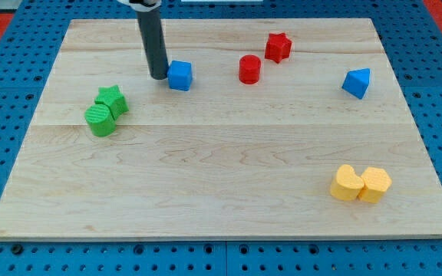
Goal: Push the blue cube closer to the blue triangle
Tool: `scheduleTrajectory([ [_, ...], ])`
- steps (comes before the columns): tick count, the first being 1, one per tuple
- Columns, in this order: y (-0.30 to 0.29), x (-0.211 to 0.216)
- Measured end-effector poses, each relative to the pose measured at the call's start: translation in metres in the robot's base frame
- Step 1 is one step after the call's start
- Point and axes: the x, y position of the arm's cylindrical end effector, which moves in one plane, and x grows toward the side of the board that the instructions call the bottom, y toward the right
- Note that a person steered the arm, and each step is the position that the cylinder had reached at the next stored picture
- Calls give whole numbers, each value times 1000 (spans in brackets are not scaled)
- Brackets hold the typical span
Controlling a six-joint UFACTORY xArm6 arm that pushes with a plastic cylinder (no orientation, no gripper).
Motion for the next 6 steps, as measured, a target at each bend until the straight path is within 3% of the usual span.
scheduleTrajectory([
  [6, 196, 35],
])
